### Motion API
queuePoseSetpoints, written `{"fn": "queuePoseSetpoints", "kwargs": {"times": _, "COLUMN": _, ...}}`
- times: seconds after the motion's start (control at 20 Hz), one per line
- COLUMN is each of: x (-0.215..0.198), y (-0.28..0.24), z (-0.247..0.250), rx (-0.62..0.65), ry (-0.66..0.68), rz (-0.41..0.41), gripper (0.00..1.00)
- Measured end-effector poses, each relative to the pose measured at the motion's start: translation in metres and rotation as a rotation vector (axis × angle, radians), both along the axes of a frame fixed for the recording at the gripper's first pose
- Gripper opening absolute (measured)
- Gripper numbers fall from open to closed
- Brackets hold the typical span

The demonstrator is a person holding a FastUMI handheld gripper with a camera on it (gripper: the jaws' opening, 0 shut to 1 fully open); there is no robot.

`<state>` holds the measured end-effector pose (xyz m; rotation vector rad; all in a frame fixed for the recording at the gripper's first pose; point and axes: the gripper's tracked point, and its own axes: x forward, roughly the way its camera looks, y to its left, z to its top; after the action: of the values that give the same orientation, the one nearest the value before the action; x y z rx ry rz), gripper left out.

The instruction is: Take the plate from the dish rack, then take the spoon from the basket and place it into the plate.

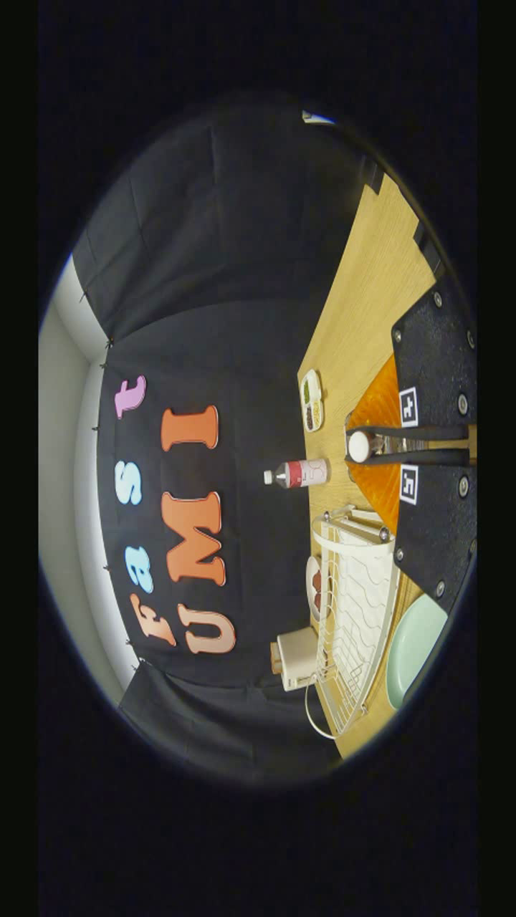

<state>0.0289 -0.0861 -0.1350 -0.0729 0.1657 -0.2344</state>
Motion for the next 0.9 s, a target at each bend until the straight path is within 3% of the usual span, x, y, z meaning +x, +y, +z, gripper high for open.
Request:
{"fn": "queuePoseSetpoints", "kwargs": {"times": 0.45, "x": -0.034, "y": 0.028, "z": 0.066, "rx": 0.011, "ry": -0.092, "rz": 0.057, "gripper": 0.05}}
{"fn": "queuePoseSetpoints", "kwargs": {"times": 0.7, "x": -0.06, "y": 0.081, "z": 0.083, "rx": 0.05, "ry": -0.117, "rz": 0.157, "gripper": 0.05}}
{"fn": "queuePoseSetpoints", "kwargs": {"times": 0.9, "x": -0.075, "y": 0.13, "z": 0.07, "rx": 0.09, "ry": -0.09, "rz": 0.246, "gripper": 0.05}}
